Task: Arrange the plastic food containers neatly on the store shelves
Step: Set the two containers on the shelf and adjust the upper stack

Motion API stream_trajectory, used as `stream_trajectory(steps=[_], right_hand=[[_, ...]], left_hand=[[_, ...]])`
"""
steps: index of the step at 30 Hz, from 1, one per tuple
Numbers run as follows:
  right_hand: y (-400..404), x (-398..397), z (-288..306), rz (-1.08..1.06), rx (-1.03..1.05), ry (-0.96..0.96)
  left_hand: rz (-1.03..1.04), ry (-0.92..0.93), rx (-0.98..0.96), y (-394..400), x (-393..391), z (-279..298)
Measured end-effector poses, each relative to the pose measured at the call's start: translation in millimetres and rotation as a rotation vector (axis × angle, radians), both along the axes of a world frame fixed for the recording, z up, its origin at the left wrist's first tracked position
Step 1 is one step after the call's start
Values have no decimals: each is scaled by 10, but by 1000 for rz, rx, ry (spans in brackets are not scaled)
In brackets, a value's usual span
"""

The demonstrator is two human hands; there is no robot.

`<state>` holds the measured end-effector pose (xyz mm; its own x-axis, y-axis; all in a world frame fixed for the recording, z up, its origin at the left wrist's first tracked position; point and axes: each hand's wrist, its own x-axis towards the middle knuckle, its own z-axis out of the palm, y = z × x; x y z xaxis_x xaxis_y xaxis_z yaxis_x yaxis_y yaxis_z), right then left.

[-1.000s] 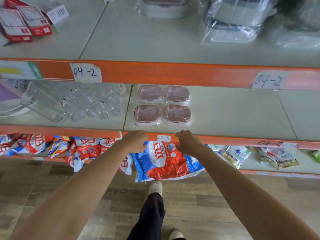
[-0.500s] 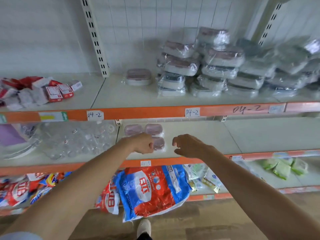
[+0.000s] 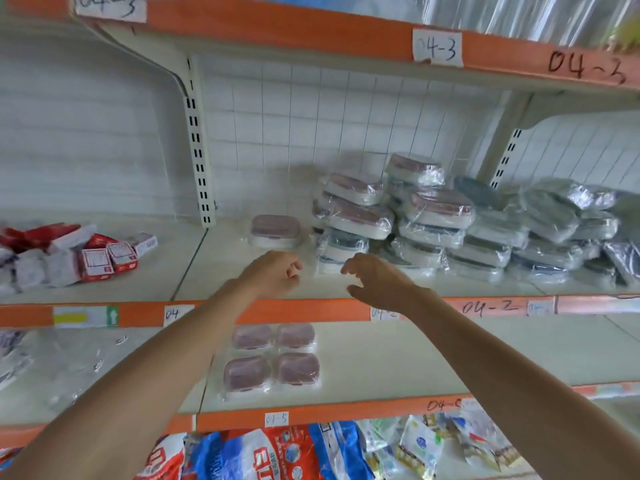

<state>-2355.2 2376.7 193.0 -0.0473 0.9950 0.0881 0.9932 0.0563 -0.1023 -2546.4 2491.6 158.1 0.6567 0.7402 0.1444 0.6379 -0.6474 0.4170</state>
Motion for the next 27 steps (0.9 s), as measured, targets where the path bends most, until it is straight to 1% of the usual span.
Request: stream_trajectory(steps=[3, 7, 10, 12, 15, 17, 20, 22, 27], right_hand=[[321, 45, 204, -10, 85, -36], [700, 58, 394, -78, 190, -7], [900, 68, 447, -104, 204, -63], [975, 87, 443, -131, 226, -66], [1058, 146, 452, -195, 265, -76], [1130, 203, 520, -222, 296, -118], [1236, 276, 636, -230, 309, -164], [1311, 312, 675, -237, 294, -188], [1522, 433, 697, -221, 289, -189]], left_hand=[[5, -19, -18, 344, 14, 93], [-10, 27, -28, 755, 63, 213], [-7, 102, 37, 1013, 131, 290], [-28, 158, 82, 1145, 179, 313], [-83, 228, 102, 1344, 277, 258], [-56, 266, 135, 1476, 346, 183], [-14, 268, 177, 1658, 439, 60], [2, 269, 155, 1769, 486, 4], [44, 444, 101, 1951, 571, -46]])
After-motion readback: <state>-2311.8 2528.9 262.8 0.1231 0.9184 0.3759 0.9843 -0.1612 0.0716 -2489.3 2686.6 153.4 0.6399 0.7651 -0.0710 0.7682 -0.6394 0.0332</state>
